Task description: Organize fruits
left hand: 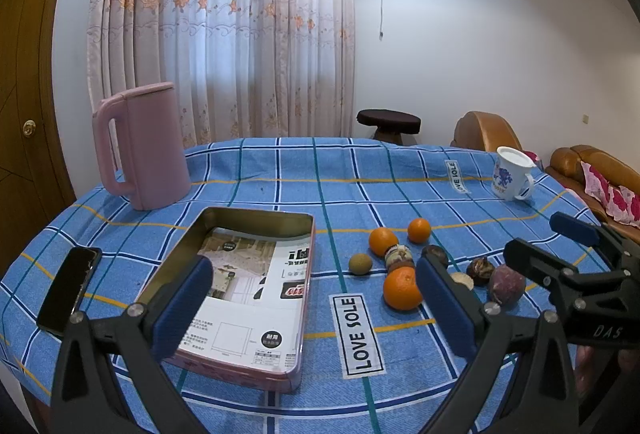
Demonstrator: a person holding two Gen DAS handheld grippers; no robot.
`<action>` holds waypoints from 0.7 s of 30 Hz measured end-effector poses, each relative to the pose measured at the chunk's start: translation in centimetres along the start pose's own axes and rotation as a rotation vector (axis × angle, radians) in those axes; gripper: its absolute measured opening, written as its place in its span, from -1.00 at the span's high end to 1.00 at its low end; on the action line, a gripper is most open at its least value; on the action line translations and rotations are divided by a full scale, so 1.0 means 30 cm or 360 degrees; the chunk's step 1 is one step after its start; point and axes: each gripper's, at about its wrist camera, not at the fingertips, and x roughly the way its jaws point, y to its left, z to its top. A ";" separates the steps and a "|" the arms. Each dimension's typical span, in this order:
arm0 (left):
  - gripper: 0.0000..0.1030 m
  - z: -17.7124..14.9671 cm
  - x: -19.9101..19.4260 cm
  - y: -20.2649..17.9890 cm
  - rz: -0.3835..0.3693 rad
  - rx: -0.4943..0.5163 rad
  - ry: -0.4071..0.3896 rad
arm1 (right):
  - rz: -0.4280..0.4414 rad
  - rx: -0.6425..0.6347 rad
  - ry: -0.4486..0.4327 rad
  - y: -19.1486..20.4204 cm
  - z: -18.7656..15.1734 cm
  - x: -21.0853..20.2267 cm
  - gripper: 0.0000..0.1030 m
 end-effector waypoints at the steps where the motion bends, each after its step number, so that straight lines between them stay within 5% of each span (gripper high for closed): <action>1: -1.00 0.000 0.000 0.000 0.0000 0.0001 0.0001 | 0.0002 0.0001 0.0000 0.002 0.000 -0.001 -0.98; 21: -1.00 -0.025 0.027 -0.009 0.0009 0.0012 0.0042 | -0.0044 -0.0017 0.0007 -0.033 -0.036 -0.002 -0.98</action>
